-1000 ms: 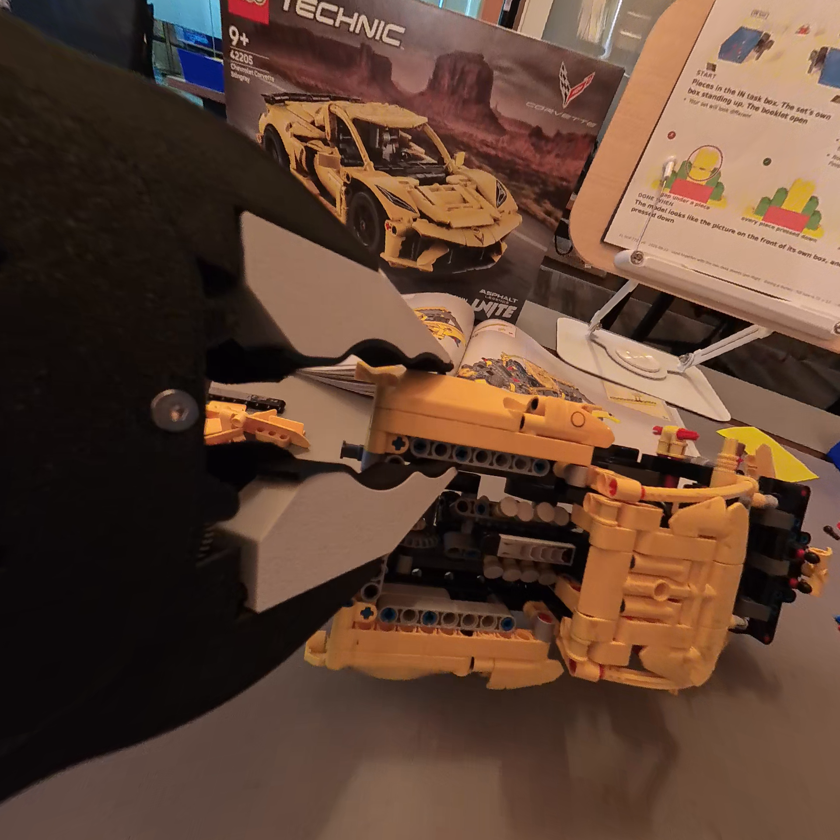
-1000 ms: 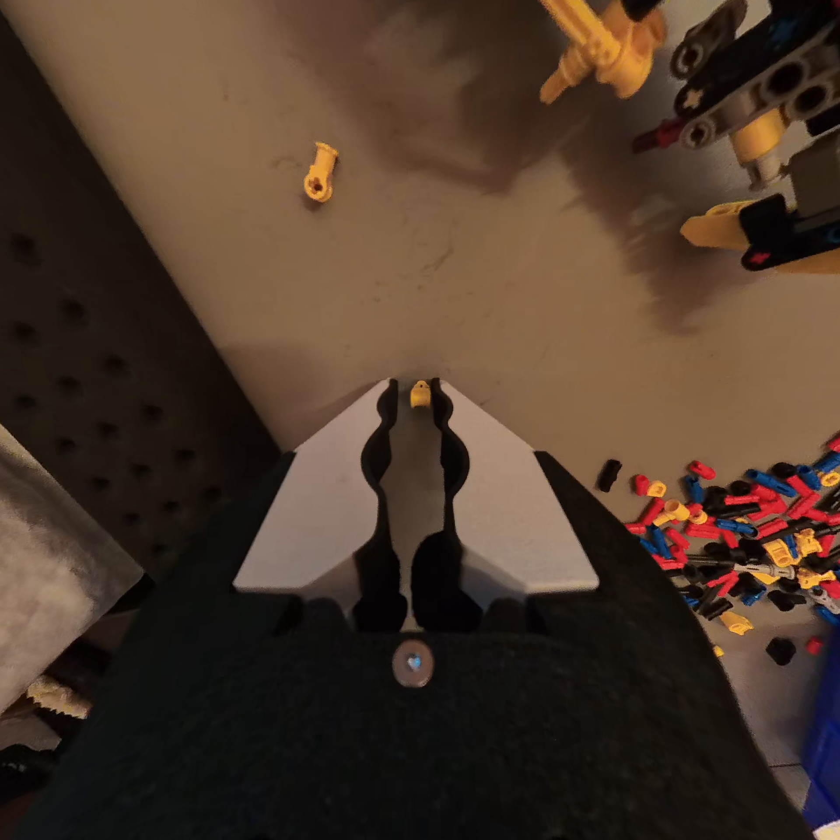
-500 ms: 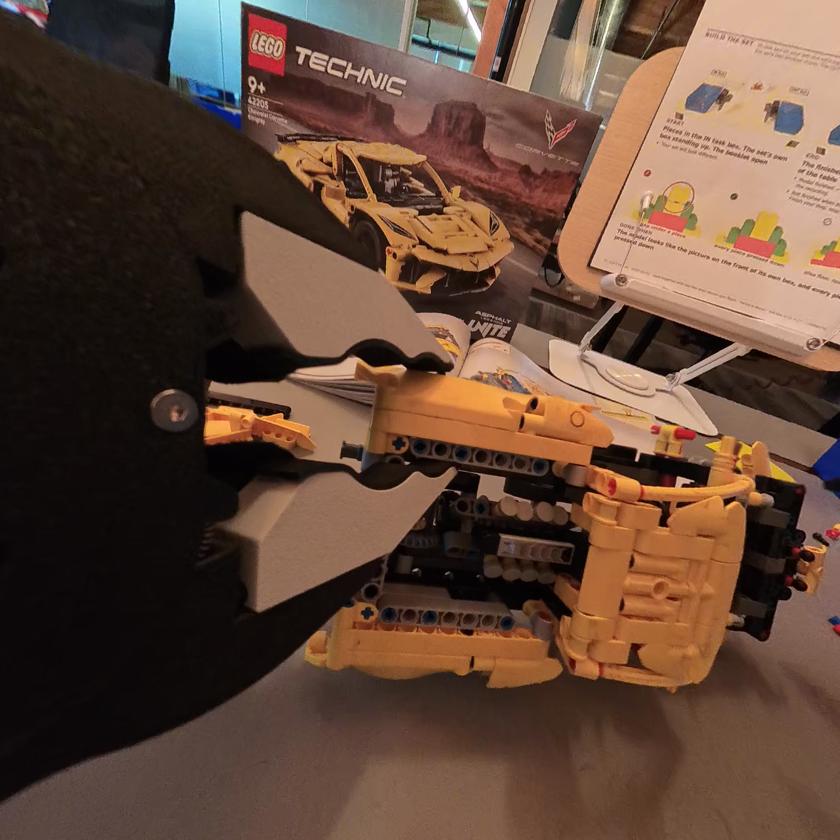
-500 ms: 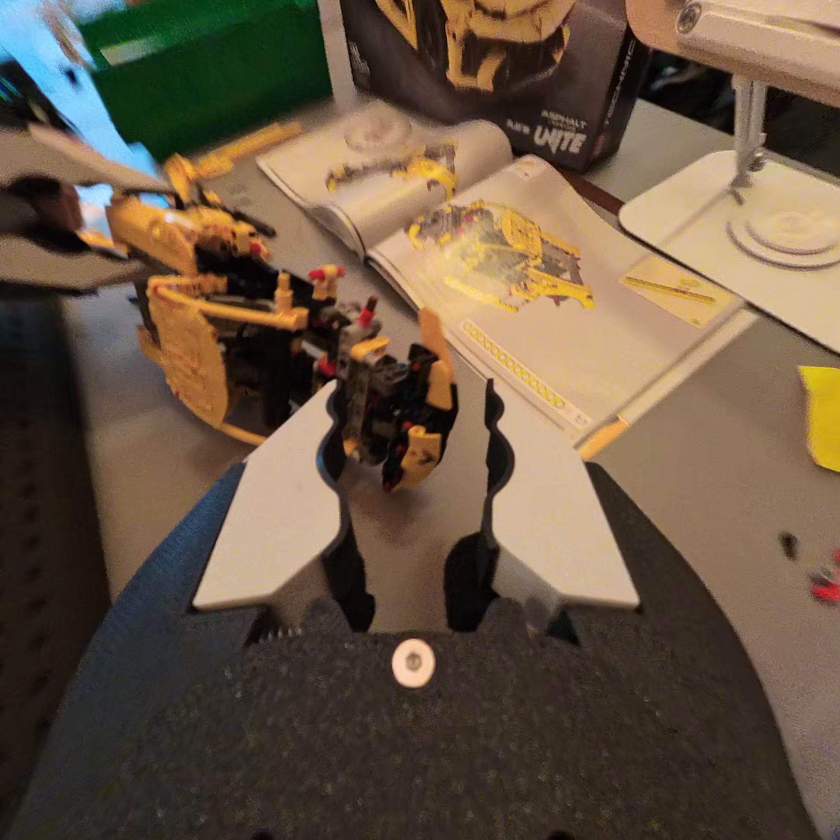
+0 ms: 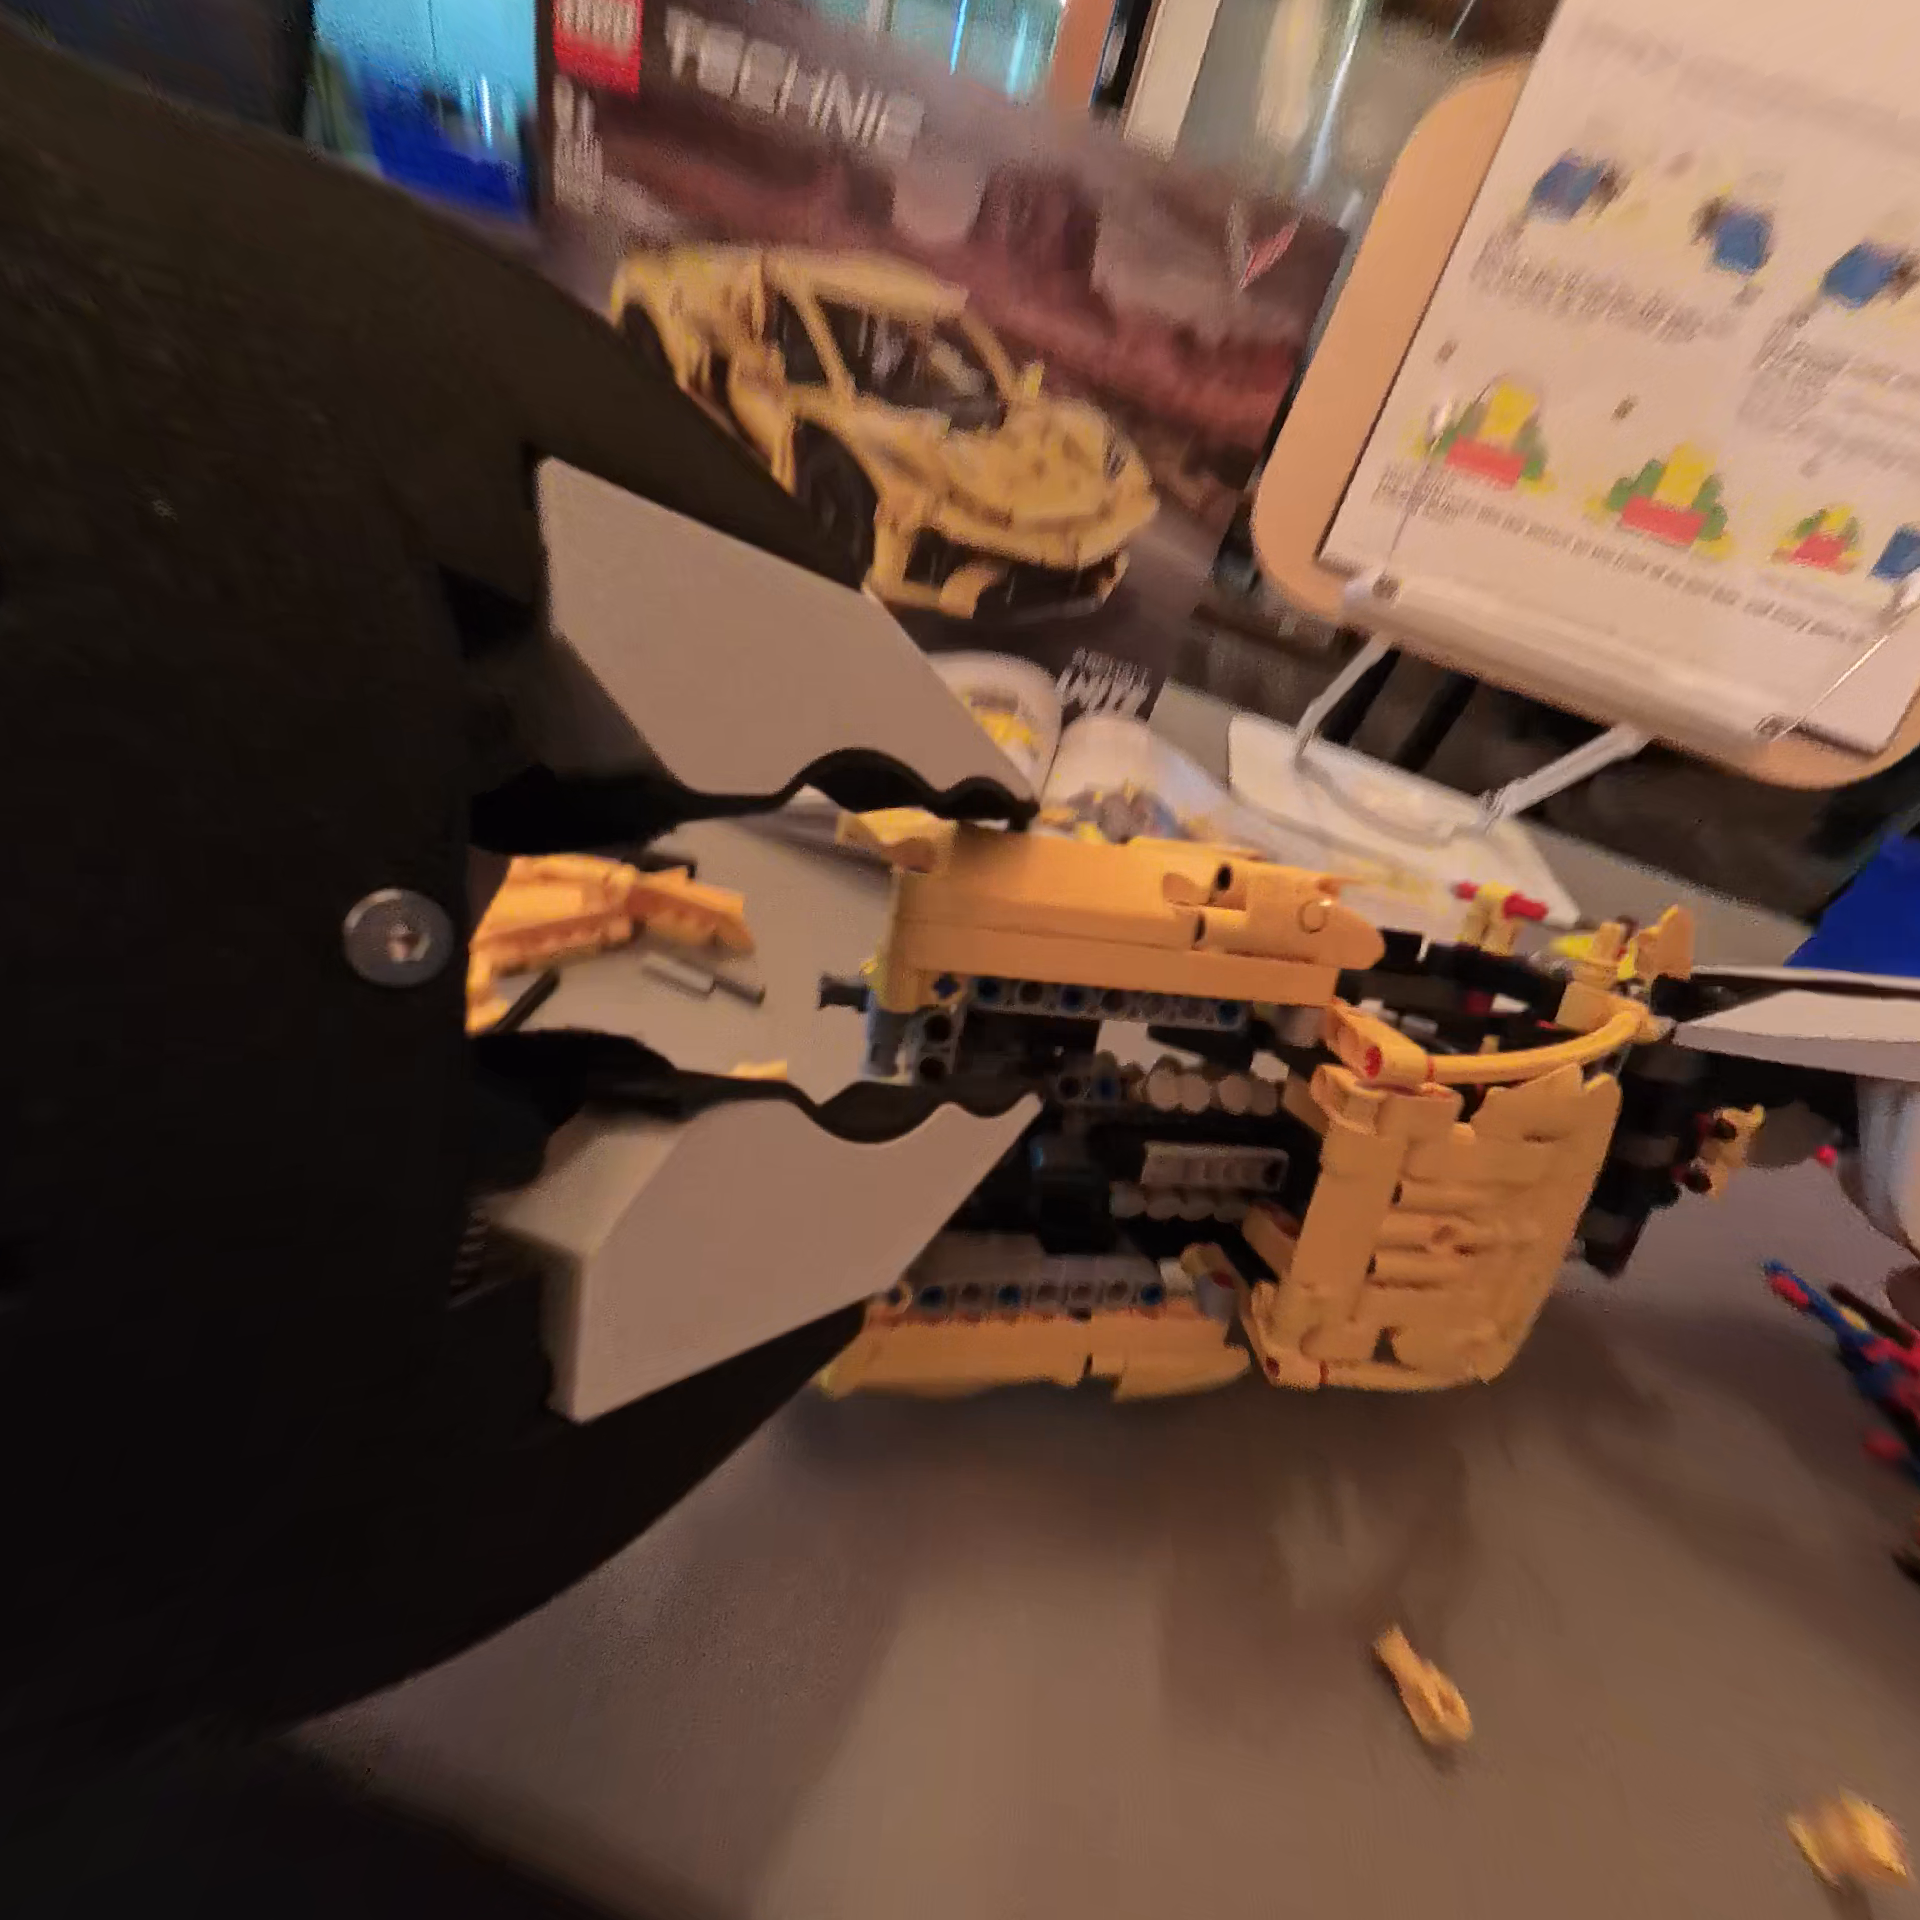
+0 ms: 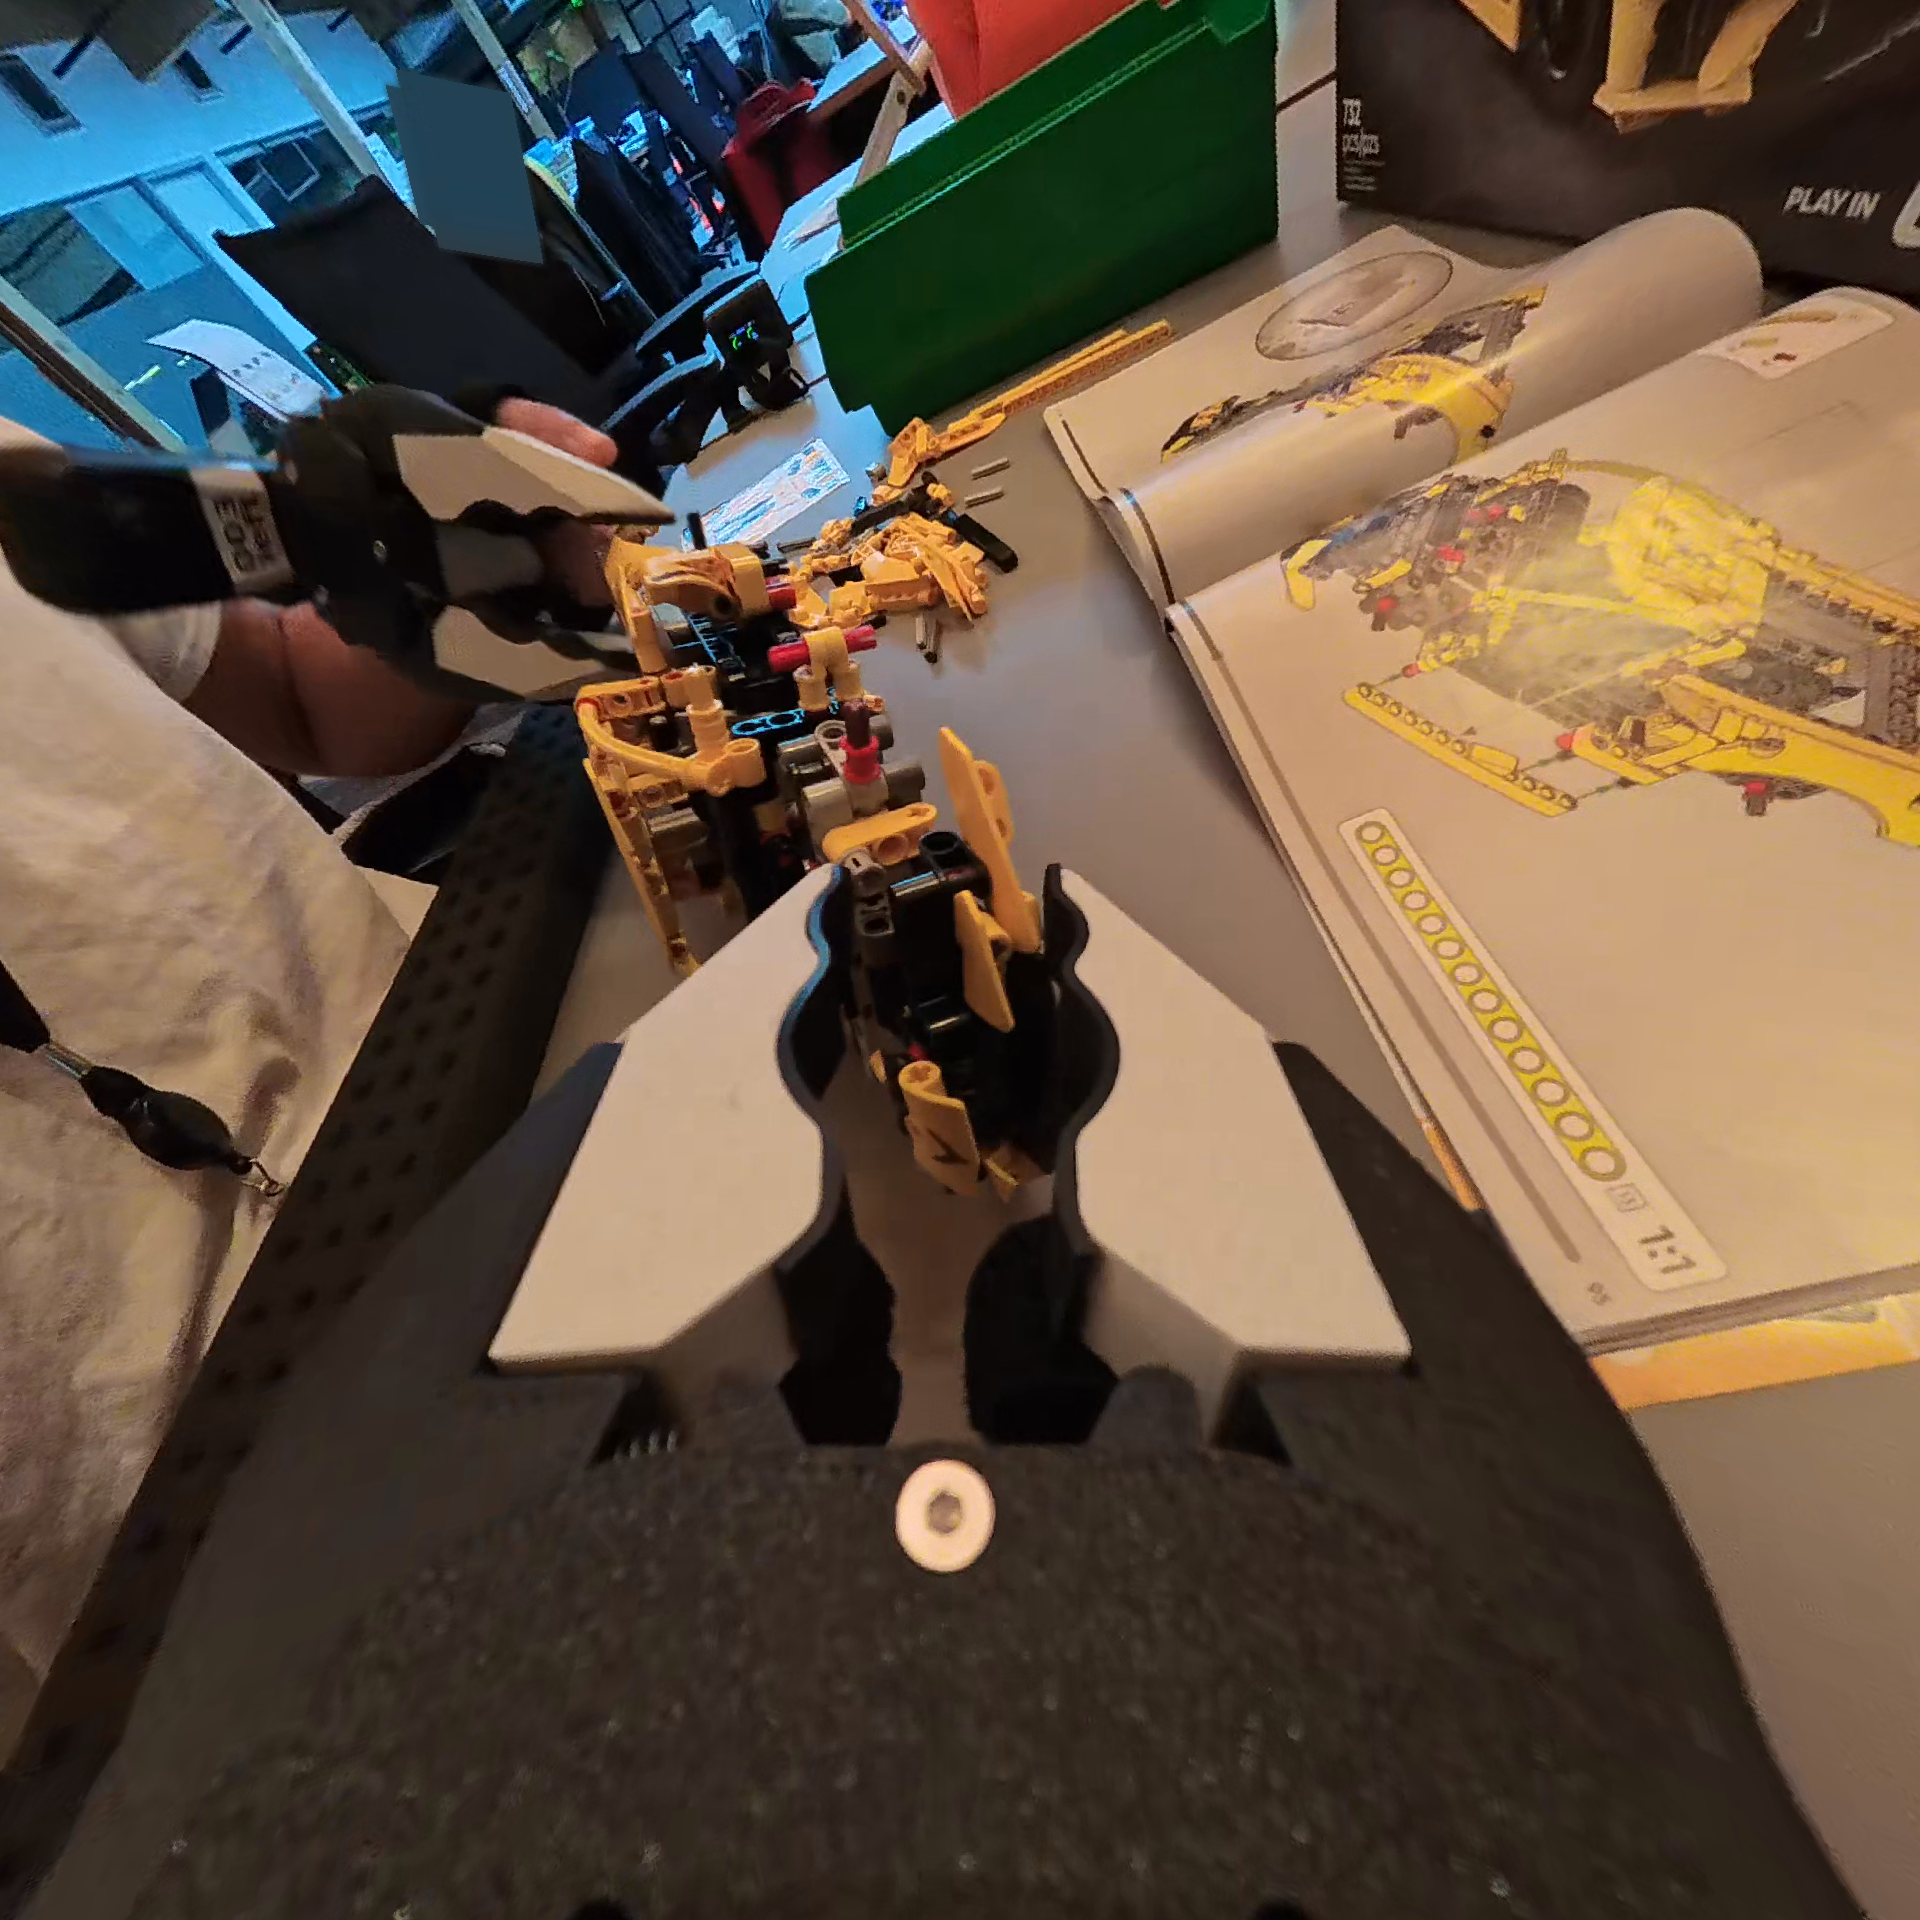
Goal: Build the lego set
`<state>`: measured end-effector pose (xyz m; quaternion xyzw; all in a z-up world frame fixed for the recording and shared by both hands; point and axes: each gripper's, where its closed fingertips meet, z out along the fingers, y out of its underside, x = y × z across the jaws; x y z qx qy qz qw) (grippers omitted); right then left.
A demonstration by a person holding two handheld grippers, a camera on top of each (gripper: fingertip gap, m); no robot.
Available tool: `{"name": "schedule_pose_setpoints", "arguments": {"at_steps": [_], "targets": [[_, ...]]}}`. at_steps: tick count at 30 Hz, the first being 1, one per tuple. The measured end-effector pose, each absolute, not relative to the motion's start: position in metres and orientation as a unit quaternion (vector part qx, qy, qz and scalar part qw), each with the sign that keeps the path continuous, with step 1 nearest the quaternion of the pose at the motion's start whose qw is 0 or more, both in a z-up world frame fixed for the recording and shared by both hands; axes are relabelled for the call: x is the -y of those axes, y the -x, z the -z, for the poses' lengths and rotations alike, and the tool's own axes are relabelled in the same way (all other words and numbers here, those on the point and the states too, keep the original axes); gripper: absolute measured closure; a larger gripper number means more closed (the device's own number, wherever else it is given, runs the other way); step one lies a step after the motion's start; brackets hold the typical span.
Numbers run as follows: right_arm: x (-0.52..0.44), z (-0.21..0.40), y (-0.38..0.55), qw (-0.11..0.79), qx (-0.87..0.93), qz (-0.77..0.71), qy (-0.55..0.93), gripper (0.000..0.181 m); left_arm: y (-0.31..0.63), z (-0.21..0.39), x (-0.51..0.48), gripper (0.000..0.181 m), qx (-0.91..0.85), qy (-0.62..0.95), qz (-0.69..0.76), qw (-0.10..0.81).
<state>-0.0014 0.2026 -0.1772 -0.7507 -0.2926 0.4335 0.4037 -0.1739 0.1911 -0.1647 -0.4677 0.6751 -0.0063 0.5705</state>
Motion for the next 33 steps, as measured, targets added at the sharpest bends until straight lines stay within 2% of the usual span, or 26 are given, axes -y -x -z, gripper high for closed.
{"name": "schedule_pose_setpoints", "arguments": {"at_steps": [2,6,8,10,14,17,19,21,27,33], "targets": [[-0.203,0.178,0.001,0.402,0.292,-0.436,0.750,0.147,0.183,0.164,-0.180,0.122,-0.678,0.509,0.079,0.524],[-0.200,0.176,0.002,0.404,0.309,-0.430,0.746,0.147,0.181,0.104,-0.175,0.124,-0.615,0.560,0.309,0.460],[-0.200,0.175,0.003,0.406,0.320,-0.423,0.744,0.146,0.165,0.093,-0.190,0.124,-0.612,0.579,0.377,0.384],[-0.200,0.174,0.003,0.408,0.326,-0.419,0.743,0.146,0.139,0.093,-0.202,0.124,-0.626,0.571,0.416,0.329],[-0.200,0.175,0.003,0.402,0.332,-0.419,0.744,0.146,0.095,0.138,-0.207,0.124,-0.684,0.569,0.420,0.179],[-0.202,0.176,0.003,0.400,0.331,-0.422,0.743,0.145,0.083,0.160,-0.202,0.135,-0.702,0.569,0.416,0.105],[-0.204,0.176,0.003,0.399,0.330,-0.425,0.742,0.146,0.076,0.159,-0.206,0.151,-0.693,0.576,0.421,0.102],[-0.207,0.176,0.003,0.400,0.328,-0.423,0.744,0.146,0.070,0.157,-0.211,0.157,-0.682,0.584,0.427,0.108],[-0.211,0.176,0.004,0.398,0.335,-0.418,0.745,0.146,0.068,0.158,-0.207,0.157,-0.672,0.592,0.438,0.074],[-0.211,0.176,0.004,0.397,0.337,-0.409,0.750,0.146,0.063,0.147,-0.214,0.155,-0.668,0.603,0.429,0.082]]}}
